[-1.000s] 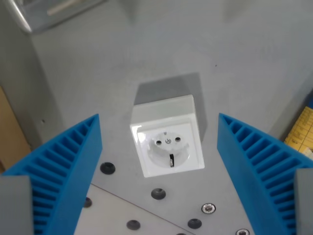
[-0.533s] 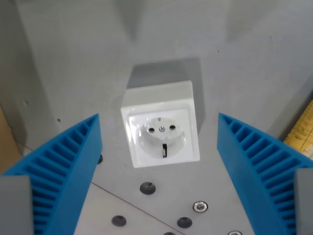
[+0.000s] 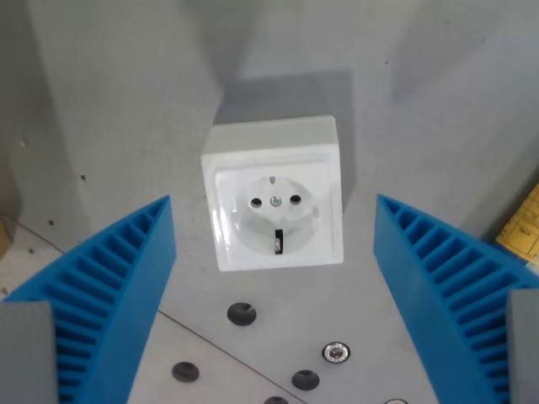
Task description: Move above the white socket
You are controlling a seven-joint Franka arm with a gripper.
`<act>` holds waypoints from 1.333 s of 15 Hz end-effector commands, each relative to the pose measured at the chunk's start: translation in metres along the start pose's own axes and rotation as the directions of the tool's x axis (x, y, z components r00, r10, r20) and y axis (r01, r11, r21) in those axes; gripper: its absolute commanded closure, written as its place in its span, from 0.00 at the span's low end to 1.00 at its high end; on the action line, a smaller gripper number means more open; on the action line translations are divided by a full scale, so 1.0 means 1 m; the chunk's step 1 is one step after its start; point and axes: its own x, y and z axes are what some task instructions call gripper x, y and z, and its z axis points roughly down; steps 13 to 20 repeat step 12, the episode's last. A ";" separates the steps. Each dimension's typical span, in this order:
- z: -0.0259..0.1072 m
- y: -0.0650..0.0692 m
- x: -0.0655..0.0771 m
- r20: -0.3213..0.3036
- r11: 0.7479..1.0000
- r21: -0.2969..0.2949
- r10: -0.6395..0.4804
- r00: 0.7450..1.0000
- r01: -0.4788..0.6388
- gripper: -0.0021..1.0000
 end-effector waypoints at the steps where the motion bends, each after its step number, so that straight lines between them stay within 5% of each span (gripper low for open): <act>1: 0.001 -0.007 -0.017 -0.159 0.994 -0.075 -0.094 0.983 0.083 0.00; 20: 0.007 -0.008 -0.027 -0.162 0.995 -0.071 -0.082 0.983 0.071 0.00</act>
